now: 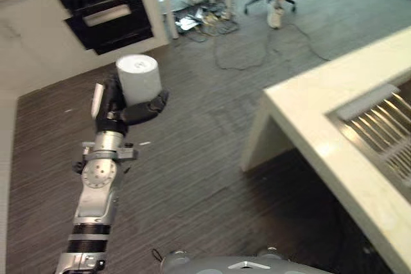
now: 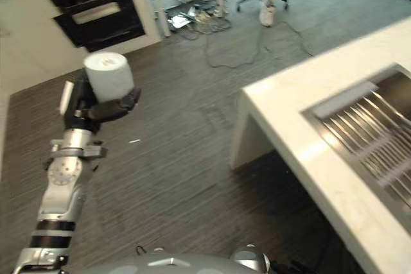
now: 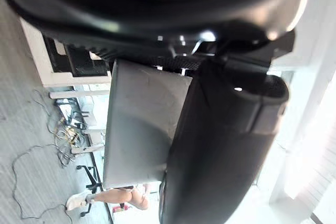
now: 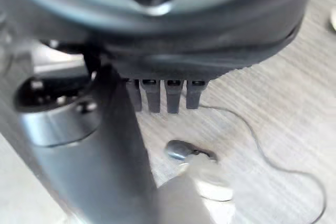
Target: Place the dishes in the dishwasher.
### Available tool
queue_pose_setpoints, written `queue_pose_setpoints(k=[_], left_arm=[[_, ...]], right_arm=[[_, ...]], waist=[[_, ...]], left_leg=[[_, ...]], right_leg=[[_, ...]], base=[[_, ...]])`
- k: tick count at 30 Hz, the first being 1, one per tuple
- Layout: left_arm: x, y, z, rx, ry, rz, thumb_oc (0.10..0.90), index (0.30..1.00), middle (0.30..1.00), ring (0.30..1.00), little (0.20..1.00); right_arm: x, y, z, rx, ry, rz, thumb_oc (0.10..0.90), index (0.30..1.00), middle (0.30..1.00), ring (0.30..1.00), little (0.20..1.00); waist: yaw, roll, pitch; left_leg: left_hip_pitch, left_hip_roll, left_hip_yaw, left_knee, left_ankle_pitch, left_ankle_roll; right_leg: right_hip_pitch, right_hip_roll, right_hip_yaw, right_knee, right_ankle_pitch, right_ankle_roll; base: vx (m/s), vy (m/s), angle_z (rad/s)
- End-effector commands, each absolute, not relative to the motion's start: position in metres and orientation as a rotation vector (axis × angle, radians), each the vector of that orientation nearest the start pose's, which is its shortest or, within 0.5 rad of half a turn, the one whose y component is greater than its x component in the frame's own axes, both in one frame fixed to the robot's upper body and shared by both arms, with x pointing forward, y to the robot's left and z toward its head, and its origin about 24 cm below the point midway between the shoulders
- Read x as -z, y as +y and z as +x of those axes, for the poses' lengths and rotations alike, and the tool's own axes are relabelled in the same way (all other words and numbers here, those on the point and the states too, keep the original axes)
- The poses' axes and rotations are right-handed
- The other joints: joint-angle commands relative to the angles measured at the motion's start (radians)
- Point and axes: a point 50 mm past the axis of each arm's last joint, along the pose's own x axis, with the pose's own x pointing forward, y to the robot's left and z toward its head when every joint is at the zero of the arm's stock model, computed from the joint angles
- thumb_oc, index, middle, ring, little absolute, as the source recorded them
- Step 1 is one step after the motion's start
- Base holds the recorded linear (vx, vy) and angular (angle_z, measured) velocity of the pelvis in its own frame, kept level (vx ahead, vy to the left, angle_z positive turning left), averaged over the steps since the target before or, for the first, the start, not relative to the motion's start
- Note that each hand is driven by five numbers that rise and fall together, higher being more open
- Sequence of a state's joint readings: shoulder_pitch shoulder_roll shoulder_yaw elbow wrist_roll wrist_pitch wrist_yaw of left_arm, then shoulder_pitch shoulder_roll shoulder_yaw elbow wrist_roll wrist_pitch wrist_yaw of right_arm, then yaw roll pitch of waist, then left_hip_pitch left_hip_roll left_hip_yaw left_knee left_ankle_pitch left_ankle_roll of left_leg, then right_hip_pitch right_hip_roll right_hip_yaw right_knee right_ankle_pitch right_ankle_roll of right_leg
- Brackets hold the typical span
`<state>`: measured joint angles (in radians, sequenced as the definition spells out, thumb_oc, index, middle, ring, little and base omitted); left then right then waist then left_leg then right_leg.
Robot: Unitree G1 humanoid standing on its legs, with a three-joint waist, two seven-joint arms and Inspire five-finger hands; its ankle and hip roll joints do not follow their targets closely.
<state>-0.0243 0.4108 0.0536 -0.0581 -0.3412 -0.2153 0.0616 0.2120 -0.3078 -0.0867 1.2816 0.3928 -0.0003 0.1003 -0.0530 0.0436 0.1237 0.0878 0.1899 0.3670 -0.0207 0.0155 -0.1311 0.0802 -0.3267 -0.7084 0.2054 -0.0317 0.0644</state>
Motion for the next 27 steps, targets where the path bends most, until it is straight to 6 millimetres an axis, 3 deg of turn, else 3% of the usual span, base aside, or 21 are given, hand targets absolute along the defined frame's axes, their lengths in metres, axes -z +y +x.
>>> queue_pose_setpoints(k=[1, 2, 3, 4, 5, 6, 7, 8, 11, 16, 22, 23, 25, 27], left_arm=[[-0.182, 0.254, 0.241, -0.122, -0.674, 0.168, 0.4, 0.3, 0.3, 0.3, 0.3], [-0.181, 0.25, 0.243, -0.098, -0.668, 0.186, 0.4, 0.3, 0.3, 0.3, 0.3], [-0.181, 0.25, 0.243, -0.098, -0.668, 0.186, 0.4, 0.3, 0.3, 0.3, 0.3], [-0.181, 0.247, 0.246, -0.08, -0.666, 0.187, 0.4, 0.3, 0.3, 0.3, 0.3], [-0.178, 0.235, 0.251, -0.016, -0.656, 0.172, 0.4, 0.3, 0.3, 0.3, 0.3], [-0.179, 0.235, 0.251, -0.015, -0.657, 0.172, 0.4, 0.3, 0.3, 0.3, 0.3], [-0.178, 0.225, 0.257, 0.034, -0.654, 0.151, 0.4, 0.3, 0.3, 0.3, 0.3], [-0.175, 0.216, 0.262, 0.067, -0.638, 0.13, 0.4, 0.3, 0.3, 0.3, 0.3], [-0.173, 0.203, 0.269, 0.113, -0.63, 0.12, 0.4, 0.3, 0.3, 0.3, 0.3], [-0.165, 0.199, 0.268, 0.124, -0.596, 0.135, 0.4, 0.3, 0.3, 0.3, 0.3], [-0.164, 0.189, 0.27, 0.157, -0.59, 0.162, 0.4, 0.3, 0.3, 0.3, 0.3], [-0.164, 0.181, 0.272, 0.186, -0.592, 0.147, 0.4, 0.3, 0.3, 0.3, 0.3], [-0.164, 0.183, 0.27, 0.175, -0.592, 0.17, 0.4, 0.3, 0.3, 0.3, 0.3], [-0.166, 0.187, 0.267, 0.158, -0.606, 0.186, 0.4, 0.3, 0.3, 0.3, 0.3]], right_arm=[[0.167, -0.252, 0.017, 0.398, 1.34, 0.191, 0.8, 0.9, 0.9, 0.9, 0.9], [0.168, -0.246, 0.024, 0.383, 1.314, 0.217, 0.8, 0.9, 0.9, 0.9, 0.9], [0.168, -0.246, 0.024, 0.383, 1.314, 0.217, 0.8, 0.9, 0.9, 0.9, 0.9], [0.169, -0.241, 0.031, 0.368, 1.299, 0.229, 0.8, 0.9, 0.9, 0.9, 0.9], [0.168, -0.239, 0.042, 0.375, 1.27, 0.266, 0.8, 0.9, 0.9, 0.9, 0.9], [0.168, -0.239, 0.042, 0.376, 1.269, 0.268, 0.8, 0.9, 0.9, 0.9, 0.9], [0.168, -0.239, 0.044, 0.399, 1.252, 0.305, 0.8, 0.9, 0.9, 0.9, 0.9], [0.168, -0.237, 0.05, 0.397, 1.233, 0.317, 0.8, 0.9, 0.9, 0.9, 0.9], [0.167, -0.232, 0.06, 0.374, 1.199, 0.326, 0.8, 0.9, 0.9, 0.9, 0.9], [0.165, -0.228, 0.077, 0.347, 1.168, 0.312, 0.8, 0.9, 0.9, 0.9, 0.9], [0.163, -0.221, 0.091, 0.312, 1.133, 0.309, 0.8, 0.9, 0.9, 0.9, 0.9], [0.16, -0.221, 0.106, 0.308, 1.109, 0.17, 0.8, 0.9, 0.9, 0.9, 0.9], [0.168, -0.218, 0.08, 0.343, 1.192, 0.288, 0.8, 0.9, 0.9, 0.9, 0.9], [0.168, -0.219, 0.075, 0.34, 1.206, 0.292, 0.8, 0.9, 0.9, 0.9, 0.9]], waist=[[0.048, -0.049, -0.022], [0.053, -0.082, -0.008], [0.053, -0.082, -0.008], [0.039, -0.09, -0.001], [0.013, -0.094, 0.01], [0.018, -0.096, 0.008], [0.01, -0.095, 0.008], [0.012, -0.1, 0.013], [0.003, -0.106, 0.012], [0.026, -0.12, -0.005], [0.037, -0.127, -0.028], [0.053, -0.12, -0.034], [0.056, -0.109, -0.044], [0.048, -0.103, -0.043]], left_leg=[[0.007, 0.06, -0.043, 0.01, -0.052, -0.051], [-0.011, -0.007, -0.086, -0.009, -0.091, -0.006], [-0.011, -0.007, -0.086, -0.009, -0.091, -0.006], [-0.008, -0.032, -0.12, -0.026, -0.097, 0.014], [-0.008, -0.072, -0.181, -0.047, -0.076, 0.042], [-0.011, -0.074, -0.176, -0.049, -0.072, 0.043], [-0.01, -0.09, -0.21, -0.048, -0.081, 0.055], [-0.007, -0.115, -0.258, -0.044, -0.082, 0.076], [-0.013, -0.138, -0.326, -0.04, -0.082, 0.09], [-0.006, -0.149, -0.353, -0.045, -0.087, 0.095], [-0.004, -0.135, -0.372, -0.041, -0.089, 0.08], [-0.005, -0.129, -0.374, -0.043, -0.08, 0.074], [0.003, -0.125, -0.373, -0.046, -0.079, 0.07], [0.015, -0.121, -0.367, -0.045, -0.08, 0.066]], right_leg=[[0.012, -0.011, 0.079, -0.281, 0.147, 0.136], [0.001, -0.049, 0.133, -0.272, 0.192, 0.162], [0.001, -0.049, 0.133, -0.272, 0.192, 0.162], [-0.024, -0.046, 0.23, -0.258, 0.209, 0.167], [-0.074, 0.005, 0.46, -0.225, 0.202, 0.155], [-0.085, 0.003, 0.466, -0.22, 0.202, 0.154], [-0.086, 0.045, 0.55, -0.21, 0.15, 0.143], [-0.085, 0.074, 0.601, -0.173, 0.149, 0.139], [-0.076, 0.09, 0.622, -0.154, 0.146, 0.137], [-0.036, 0.086, 0.598, -0.188, 0.16, 0.138], [-0.019, 0.11, 0.607, -0.226, 0.111, 0.131], [-0.005, 0.114, 0.592, -0.255, 0.091, 0.126], [0.017, 0.122, 0.581, -0.28, 0.073, 0.121], [0.026, 0.13, 0.59, -0.289, 0.063, 0.116]], base=[[-0.02, 0.404, 0.44], [-0.02, 0.385, 0.24], [0.0, 0.499, 0.63], [0.09, 0.336, 0.6], [0.08, 0.338, 0.83], [0.13, 0.332, 1.28], [0.14, 0.242, 2.03], [0.16, 0.238, 2.02], [0.06, 0.084, 1.3], [0.04, -0.032, 0.63], [0.03, -0.066, -0.01], [0.04, -0.089, 0.04], [0.05, -0.049, -0.09], [0.01, -0.037, 0.04]])
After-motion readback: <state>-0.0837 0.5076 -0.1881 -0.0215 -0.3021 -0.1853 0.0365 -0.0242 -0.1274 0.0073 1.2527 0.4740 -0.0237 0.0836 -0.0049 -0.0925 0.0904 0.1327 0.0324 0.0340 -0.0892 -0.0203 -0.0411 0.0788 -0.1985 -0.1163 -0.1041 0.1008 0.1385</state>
